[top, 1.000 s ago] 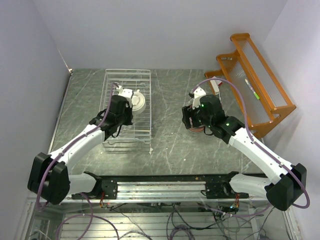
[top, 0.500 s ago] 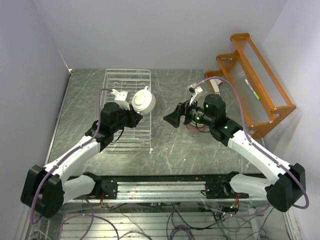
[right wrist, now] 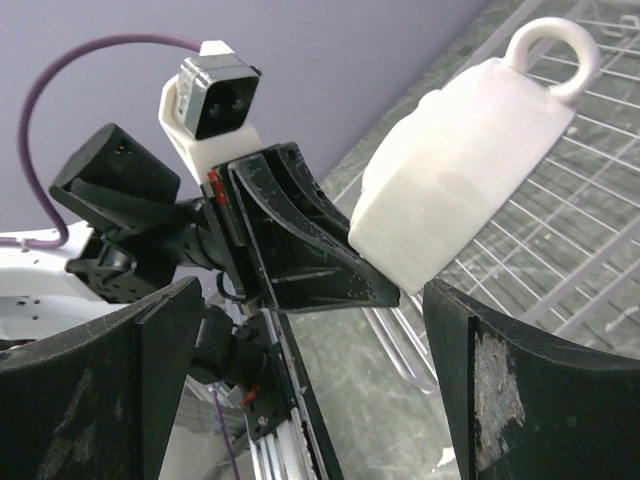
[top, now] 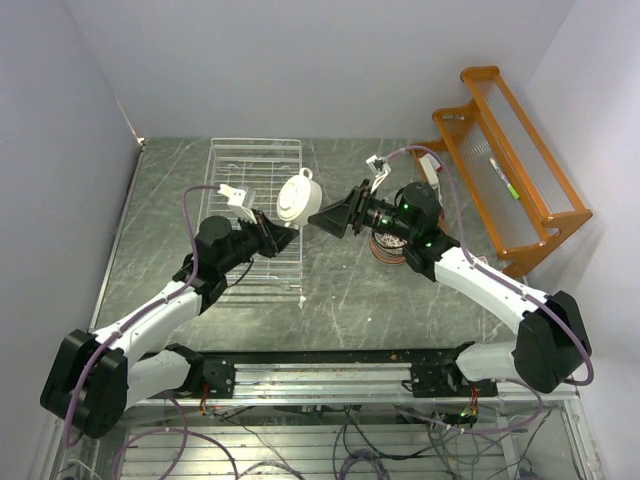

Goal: Unload the bowls from the dish rack

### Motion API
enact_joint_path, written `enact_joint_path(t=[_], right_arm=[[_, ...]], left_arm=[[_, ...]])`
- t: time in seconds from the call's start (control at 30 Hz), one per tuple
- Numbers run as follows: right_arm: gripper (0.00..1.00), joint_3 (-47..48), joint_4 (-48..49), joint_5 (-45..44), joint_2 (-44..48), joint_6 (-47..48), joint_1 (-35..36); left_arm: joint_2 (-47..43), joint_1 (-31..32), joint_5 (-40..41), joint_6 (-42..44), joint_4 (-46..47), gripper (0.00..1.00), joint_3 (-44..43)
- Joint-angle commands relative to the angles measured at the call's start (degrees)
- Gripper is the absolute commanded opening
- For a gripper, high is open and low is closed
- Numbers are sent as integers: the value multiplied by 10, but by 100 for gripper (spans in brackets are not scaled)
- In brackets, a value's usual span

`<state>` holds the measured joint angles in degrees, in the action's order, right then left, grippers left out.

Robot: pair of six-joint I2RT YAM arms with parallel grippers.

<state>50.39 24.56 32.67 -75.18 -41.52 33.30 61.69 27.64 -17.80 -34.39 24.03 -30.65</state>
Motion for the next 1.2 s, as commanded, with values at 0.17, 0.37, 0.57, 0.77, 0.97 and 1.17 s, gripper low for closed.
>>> enact_joint_path(t=[0.17, 0.37, 0.57, 0.77, 0.97, 1.17], right_arm=[[86, -9, 143, 37, -34, -74, -3], [83, -36, 185, 44, -17, -85, -7], [84, -57, 112, -8, 47, -30, -18], [83, -77, 100, -4, 81, -21, -47], [82, -94, 122, 17, 95, -35, -81], [80, -84, 151, 54, 77, -46, -84]], left_arm=[[12, 0, -75, -55, 201, 7, 5], [31, 0, -90, -92, 263, 7, 11], [45, -1, -96, -97, 253, 7, -3], [90, -1, -141, -167, 359, 7, -2], [158, -3, -193, -282, 529, 7, -2], [233, -3, -227, -395, 702, 7, -12]])
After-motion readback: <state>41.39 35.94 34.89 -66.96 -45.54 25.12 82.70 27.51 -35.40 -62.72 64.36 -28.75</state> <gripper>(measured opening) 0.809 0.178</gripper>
